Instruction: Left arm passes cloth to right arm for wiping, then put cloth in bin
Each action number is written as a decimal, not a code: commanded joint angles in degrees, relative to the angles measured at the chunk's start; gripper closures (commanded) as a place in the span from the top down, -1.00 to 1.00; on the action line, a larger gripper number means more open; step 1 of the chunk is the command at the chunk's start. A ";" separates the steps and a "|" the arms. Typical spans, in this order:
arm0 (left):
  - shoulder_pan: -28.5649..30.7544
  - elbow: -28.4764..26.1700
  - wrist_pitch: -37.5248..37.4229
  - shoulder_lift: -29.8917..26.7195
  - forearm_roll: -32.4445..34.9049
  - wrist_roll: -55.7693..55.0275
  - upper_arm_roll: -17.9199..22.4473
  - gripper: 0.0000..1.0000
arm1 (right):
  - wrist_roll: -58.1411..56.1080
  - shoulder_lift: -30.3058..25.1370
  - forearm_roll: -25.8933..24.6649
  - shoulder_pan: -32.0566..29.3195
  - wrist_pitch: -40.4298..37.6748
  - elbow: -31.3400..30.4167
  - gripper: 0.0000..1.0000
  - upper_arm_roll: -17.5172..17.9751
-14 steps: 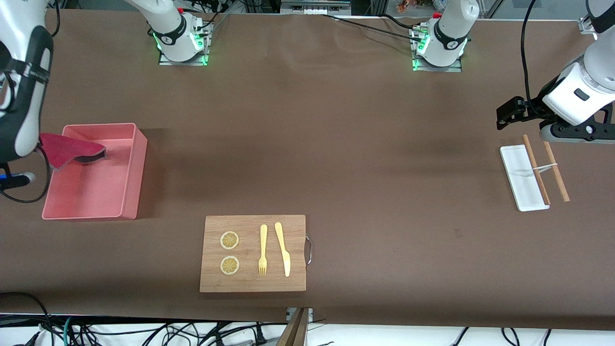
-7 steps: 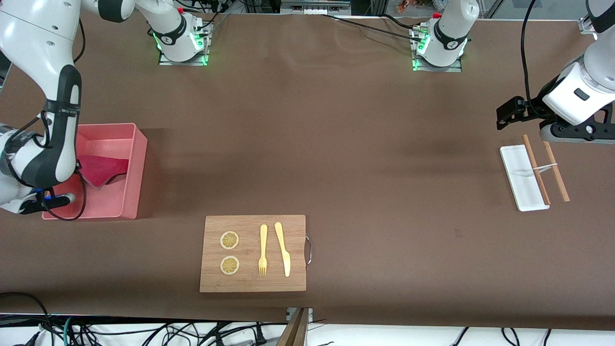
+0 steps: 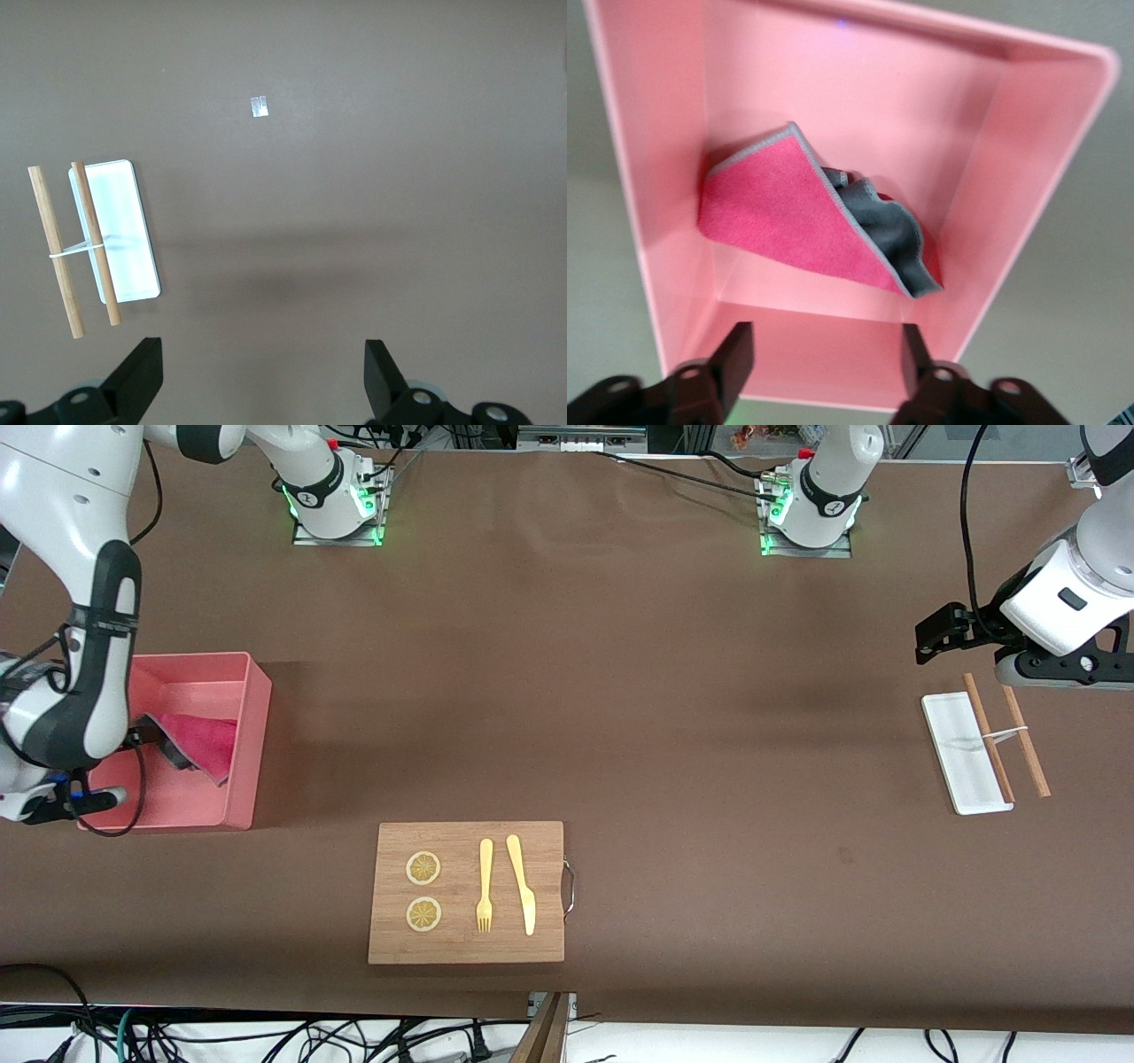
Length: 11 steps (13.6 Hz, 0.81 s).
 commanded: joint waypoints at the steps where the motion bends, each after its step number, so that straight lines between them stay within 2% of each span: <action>1: -0.06 0.46 -0.52 -0.39 1.46 -0.19 -0.27 1.00 | -0.61 -4.62 1.07 -0.21 -6.57 2.96 1.00 -1.31; 3: -0.06 0.46 -0.52 -0.39 1.46 -0.19 -0.27 1.00 | -0.61 -4.80 1.25 -0.21 -12.03 6.21 1.00 -2.98; 5: -0.06 0.46 -0.52 -0.39 1.46 -0.19 -0.27 1.00 | -0.43 -6.38 1.16 0.23 -16.25 8.94 1.00 -3.17; 8: -0.06 0.46 -0.52 -0.39 1.46 -0.19 -0.27 1.00 | 8.75 -11.11 1.07 1.72 -20.48 10.35 1.00 -1.94; 9: -0.06 0.46 -0.52 -0.39 1.46 -0.19 -0.27 1.00 | 12.36 -14.18 0.64 1.55 -20.84 10.18 1.00 0.76; 11: -0.06 0.46 -0.52 -0.39 1.46 -0.19 -0.18 1.00 | 15.64 -21.90 -3.04 -2.98 -20.41 6.34 1.00 10.67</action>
